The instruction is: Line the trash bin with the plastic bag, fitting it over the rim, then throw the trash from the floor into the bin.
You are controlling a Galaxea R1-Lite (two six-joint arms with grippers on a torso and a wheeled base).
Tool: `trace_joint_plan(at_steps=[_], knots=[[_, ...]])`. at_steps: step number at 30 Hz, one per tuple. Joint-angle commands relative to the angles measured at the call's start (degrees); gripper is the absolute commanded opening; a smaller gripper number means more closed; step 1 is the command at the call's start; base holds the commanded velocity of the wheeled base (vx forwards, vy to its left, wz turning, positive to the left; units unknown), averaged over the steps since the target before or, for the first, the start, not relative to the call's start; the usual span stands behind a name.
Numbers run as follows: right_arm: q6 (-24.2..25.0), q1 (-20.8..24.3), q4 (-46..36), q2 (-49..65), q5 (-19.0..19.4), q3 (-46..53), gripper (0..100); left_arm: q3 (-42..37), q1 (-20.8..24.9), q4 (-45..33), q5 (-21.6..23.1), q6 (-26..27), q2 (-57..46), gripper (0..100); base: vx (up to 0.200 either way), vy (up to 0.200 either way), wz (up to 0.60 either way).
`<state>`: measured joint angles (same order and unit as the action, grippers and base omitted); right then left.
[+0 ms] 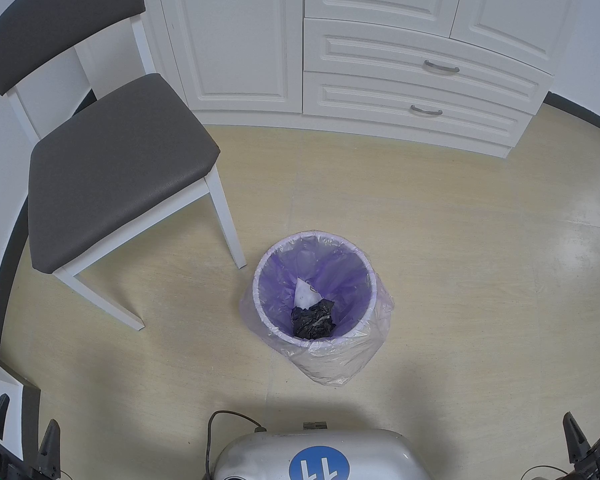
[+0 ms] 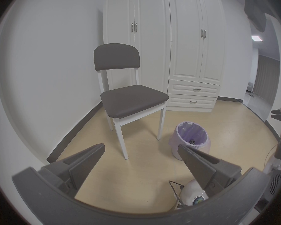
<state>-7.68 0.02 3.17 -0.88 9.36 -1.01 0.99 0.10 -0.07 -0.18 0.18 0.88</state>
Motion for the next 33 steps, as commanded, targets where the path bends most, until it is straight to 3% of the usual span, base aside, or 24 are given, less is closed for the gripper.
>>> trace_joint_plan(at_steps=[1,2,3,5,13,33], knots=[[2.23,0.06,-0.01,0.88,-1.01,0.92,100,-0.90,-0.01,-0.01,0.01,-0.01,-0.79,100,0.000,0.000,0.00],[4.25,0.06,-0.01,0.88,-3.47,0.92,100,-0.90,-0.01,-0.01,-0.08,-0.09,-0.88,100,0.000,0.000,0.00],[4.25,0.06,-0.01,0.88,-3.47,0.92,100,-0.90,-0.01,-0.01,-0.08,-0.09,-0.88,100,0.000,0.000,0.00],[8.65,0.06,-3.08,0.88,-11.56,0.84,100,-0.90,-0.01,-0.01,0.01,0.08,-0.88,100,0.000,0.000,0.00],[7.68,0.06,-3.17,0.88,-9.80,0.92,100,-0.90,-0.01,-0.01,-0.08,-0.09,-0.88,100,0.000,0.000,0.00],[8.65,0.06,-2.99,0.88,-9.98,0.92,100,-0.90,-0.01,0.07,-0.17,-0.45,-0.79,100,0.000,0.000,0.00]])
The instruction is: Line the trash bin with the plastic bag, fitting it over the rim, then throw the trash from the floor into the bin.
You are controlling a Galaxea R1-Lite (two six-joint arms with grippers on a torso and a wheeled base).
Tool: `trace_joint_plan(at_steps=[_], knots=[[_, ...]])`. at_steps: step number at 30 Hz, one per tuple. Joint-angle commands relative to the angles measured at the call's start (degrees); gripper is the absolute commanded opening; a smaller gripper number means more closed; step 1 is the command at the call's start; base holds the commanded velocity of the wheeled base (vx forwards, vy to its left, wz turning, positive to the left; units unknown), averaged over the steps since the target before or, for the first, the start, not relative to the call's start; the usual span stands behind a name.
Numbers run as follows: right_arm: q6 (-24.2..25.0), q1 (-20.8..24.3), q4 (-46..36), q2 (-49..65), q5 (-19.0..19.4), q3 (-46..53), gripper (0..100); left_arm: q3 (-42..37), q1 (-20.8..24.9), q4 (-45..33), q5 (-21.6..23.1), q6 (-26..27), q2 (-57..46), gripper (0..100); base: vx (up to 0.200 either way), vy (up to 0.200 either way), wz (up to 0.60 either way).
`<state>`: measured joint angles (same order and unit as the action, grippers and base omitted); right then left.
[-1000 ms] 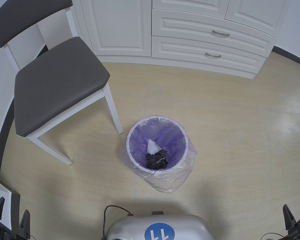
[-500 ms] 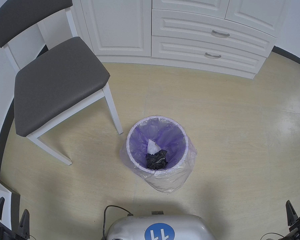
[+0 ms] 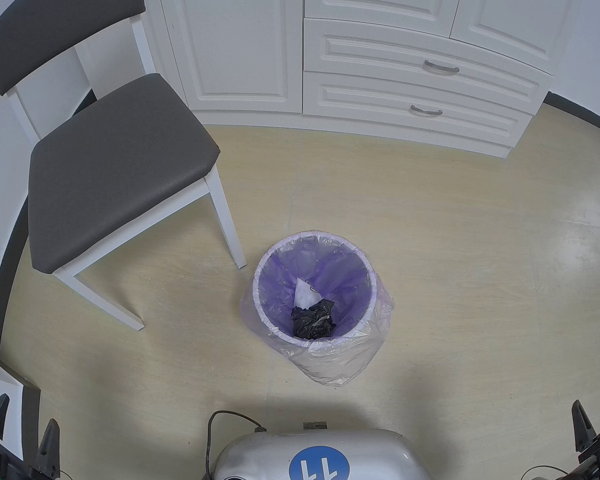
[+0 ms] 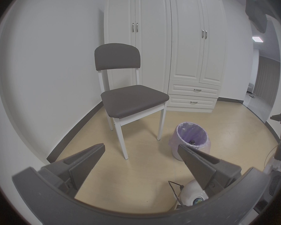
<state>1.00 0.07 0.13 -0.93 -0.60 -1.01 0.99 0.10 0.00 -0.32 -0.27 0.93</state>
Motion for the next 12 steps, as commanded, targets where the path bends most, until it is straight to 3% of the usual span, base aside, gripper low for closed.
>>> trace_joint_plan(at_steps=[1,12], knots=[[-0.03,0.01,0.04,0.93,-0.02,0.92,100,-0.90,-0.01,0.00,-0.03,0.00,-0.93,100,0.000,0.000,0.00],[-0.03,0.01,-0.05,0.93,-0.02,0.92,100,-0.90,-0.01,0.00,-0.03,0.00,-0.84,100,0.000,0.000,0.00]])
